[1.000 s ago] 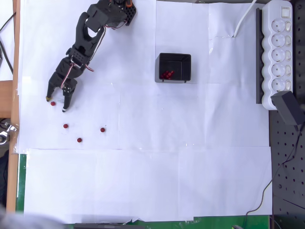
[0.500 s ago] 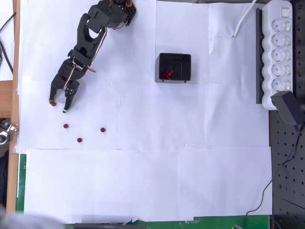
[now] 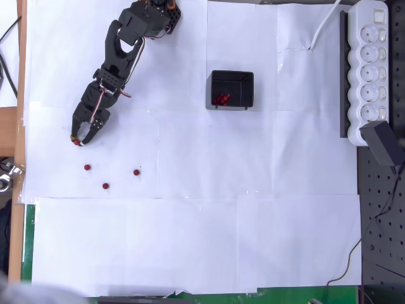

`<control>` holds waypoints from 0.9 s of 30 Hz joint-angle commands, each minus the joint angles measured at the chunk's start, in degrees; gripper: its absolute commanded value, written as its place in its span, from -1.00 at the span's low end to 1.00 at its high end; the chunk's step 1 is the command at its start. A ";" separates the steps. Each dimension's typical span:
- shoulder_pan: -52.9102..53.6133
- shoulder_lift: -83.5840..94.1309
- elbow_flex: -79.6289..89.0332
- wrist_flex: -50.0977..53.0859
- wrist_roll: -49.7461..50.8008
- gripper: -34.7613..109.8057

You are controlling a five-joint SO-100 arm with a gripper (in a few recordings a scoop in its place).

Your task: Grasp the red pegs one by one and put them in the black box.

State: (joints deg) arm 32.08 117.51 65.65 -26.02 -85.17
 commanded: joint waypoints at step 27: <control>-67.06 -31.03 54.84 129.20 -26.81 -0.52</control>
State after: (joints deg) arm -29.97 85.69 115.58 102.48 -109.86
